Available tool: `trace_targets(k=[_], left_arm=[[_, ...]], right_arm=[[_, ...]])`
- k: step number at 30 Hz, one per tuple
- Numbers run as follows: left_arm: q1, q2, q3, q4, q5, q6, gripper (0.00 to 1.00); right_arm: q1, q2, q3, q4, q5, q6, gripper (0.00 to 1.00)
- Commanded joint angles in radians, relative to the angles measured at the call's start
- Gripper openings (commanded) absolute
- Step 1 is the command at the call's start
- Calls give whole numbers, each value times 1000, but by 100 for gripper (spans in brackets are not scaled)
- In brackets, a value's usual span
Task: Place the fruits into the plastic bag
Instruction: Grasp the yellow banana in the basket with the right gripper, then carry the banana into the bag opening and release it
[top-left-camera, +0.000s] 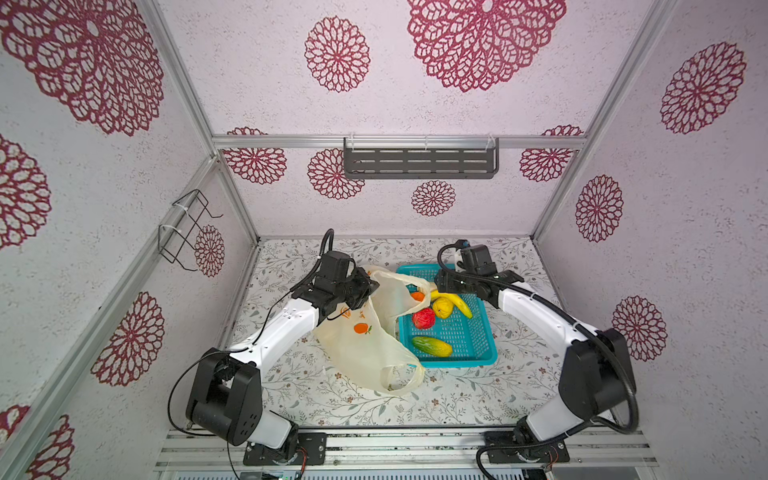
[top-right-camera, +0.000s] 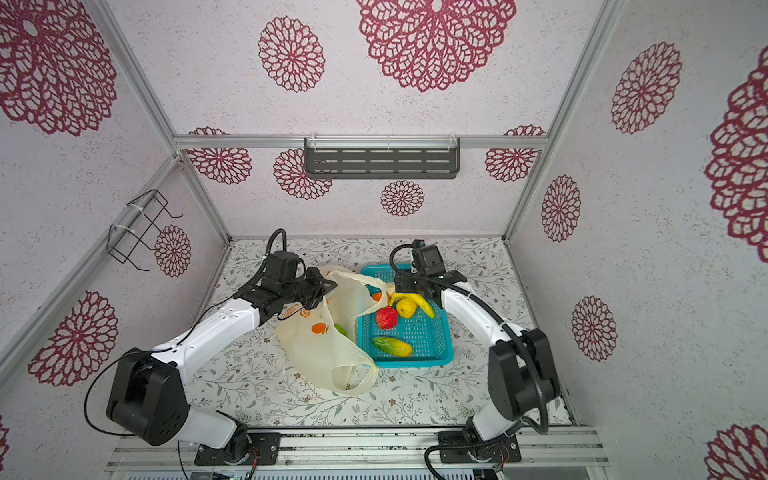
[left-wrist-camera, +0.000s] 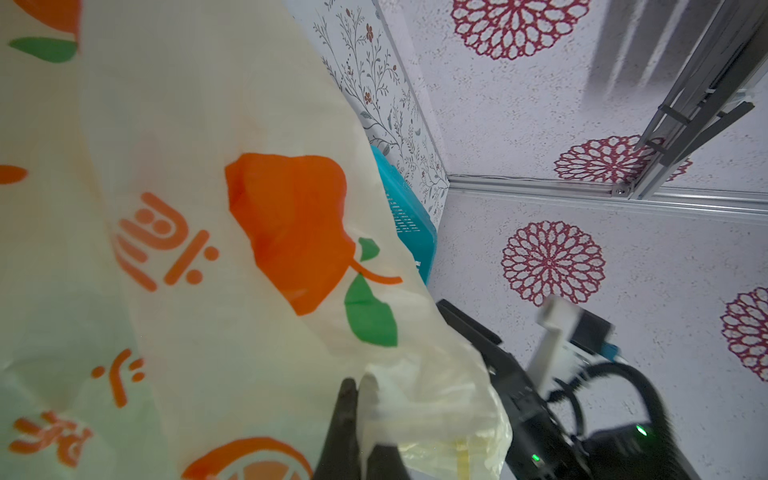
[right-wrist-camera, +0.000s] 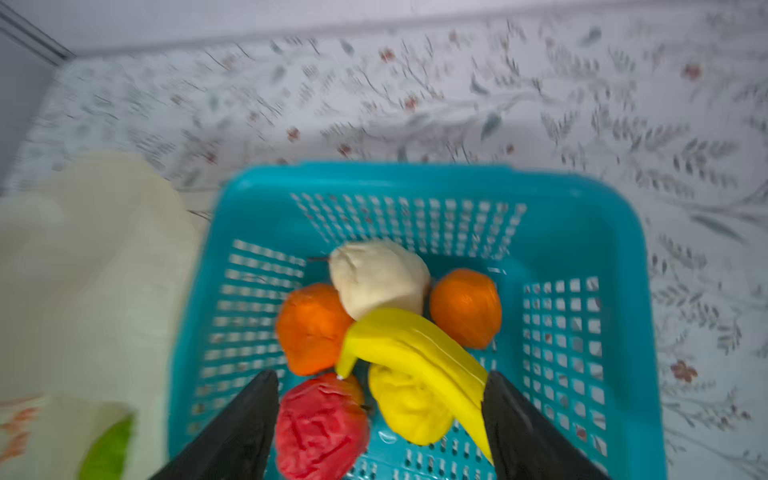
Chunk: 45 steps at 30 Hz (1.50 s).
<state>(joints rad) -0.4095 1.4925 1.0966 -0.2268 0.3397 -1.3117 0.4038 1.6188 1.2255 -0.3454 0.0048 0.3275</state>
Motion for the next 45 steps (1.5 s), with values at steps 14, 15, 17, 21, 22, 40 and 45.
trace_targets(k=[14, 15, 17, 21, 22, 40, 45], left_arm=[[11, -20, -5, -18, -20, 11, 0], [11, -20, -4, -20, -21, 11, 0], [11, -17, -1, -18, -20, 11, 0], [11, -16, 0, -19, -18, 9, 0], [11, -16, 0, -20, -19, 11, 0], [11, -23, -3, -25, -17, 12, 0], [11, -14, 6, -28, -16, 13, 0]], right_arm=[[-33, 53, -84, 13, -128, 130, 65], [-32, 44, -98, 23, -140, 146, 63], [-33, 24, -127, 40, -160, 179, 58], [-32, -5, -167, 56, -184, 220, 53], [-32, -11, -180, 66, -184, 228, 51], [-8, -390, -159, 200, -149, 74, 18], [97, -496, -160, 287, -317, -45, 19]])
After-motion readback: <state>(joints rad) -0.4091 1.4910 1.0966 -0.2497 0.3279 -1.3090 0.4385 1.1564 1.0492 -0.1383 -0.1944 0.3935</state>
